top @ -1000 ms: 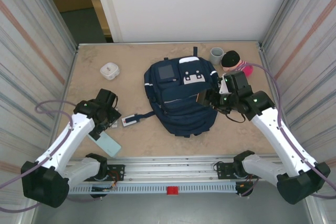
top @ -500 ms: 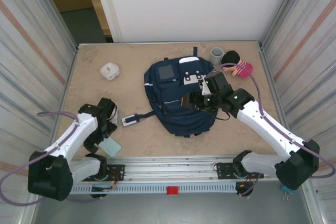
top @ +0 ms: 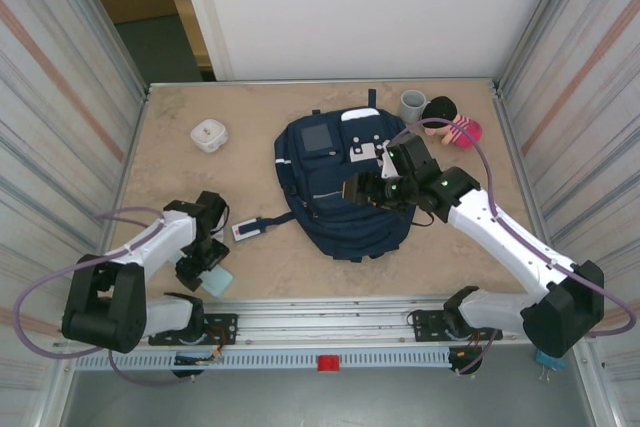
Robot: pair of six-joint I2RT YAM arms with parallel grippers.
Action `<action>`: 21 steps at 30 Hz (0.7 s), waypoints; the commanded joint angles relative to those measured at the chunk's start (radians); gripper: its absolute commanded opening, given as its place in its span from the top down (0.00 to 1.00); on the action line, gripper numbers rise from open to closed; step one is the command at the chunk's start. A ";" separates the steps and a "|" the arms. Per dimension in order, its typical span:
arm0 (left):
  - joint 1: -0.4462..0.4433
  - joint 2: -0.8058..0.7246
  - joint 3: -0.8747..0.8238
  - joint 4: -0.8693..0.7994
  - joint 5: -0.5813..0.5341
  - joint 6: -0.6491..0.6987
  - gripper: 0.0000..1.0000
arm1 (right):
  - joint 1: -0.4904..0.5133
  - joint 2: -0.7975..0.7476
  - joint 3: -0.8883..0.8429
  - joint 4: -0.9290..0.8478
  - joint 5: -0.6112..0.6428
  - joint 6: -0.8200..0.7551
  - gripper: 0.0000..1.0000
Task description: Pack the student bag
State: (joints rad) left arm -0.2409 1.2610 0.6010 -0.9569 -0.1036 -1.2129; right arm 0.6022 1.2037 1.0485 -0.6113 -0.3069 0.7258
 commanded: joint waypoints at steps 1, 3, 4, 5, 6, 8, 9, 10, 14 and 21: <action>0.009 0.004 0.003 0.003 0.006 -0.014 0.33 | 0.007 0.010 0.010 0.016 0.004 0.016 0.26; 0.009 -0.013 0.009 -0.008 0.008 -0.029 0.36 | 0.007 0.011 0.009 0.022 0.004 0.016 0.26; 0.009 -0.025 0.012 -0.023 0.010 -0.038 0.37 | 0.007 0.012 0.009 0.025 0.003 0.017 0.26; 0.009 -0.043 0.018 -0.037 0.014 -0.047 0.38 | 0.007 0.011 0.006 0.030 0.001 0.016 0.27; 0.008 -0.064 0.025 -0.052 0.018 -0.054 0.39 | 0.006 0.012 0.005 0.036 -0.003 0.016 0.27; 0.007 -0.113 0.044 -0.083 0.039 -0.073 0.41 | 0.007 0.007 -0.006 0.059 -0.014 0.015 0.27; 0.007 -0.141 0.052 -0.094 0.049 -0.083 0.43 | 0.006 0.004 -0.013 0.073 -0.022 0.016 0.26; 0.004 -0.176 0.062 -0.105 0.064 -0.097 0.44 | 0.007 -0.002 -0.027 0.101 -0.034 0.021 0.27; -0.023 -0.298 0.100 -0.115 0.105 -0.170 0.48 | 0.009 -0.025 -0.093 0.241 -0.085 0.069 0.27; -0.141 -0.341 0.199 -0.071 0.130 -0.265 0.48 | 0.084 -0.024 -0.187 0.505 -0.148 0.150 0.26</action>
State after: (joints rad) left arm -0.3462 0.9272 0.7540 -1.0325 0.0086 -1.3994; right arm 0.6514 1.1938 0.8772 -0.2661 -0.4030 0.8242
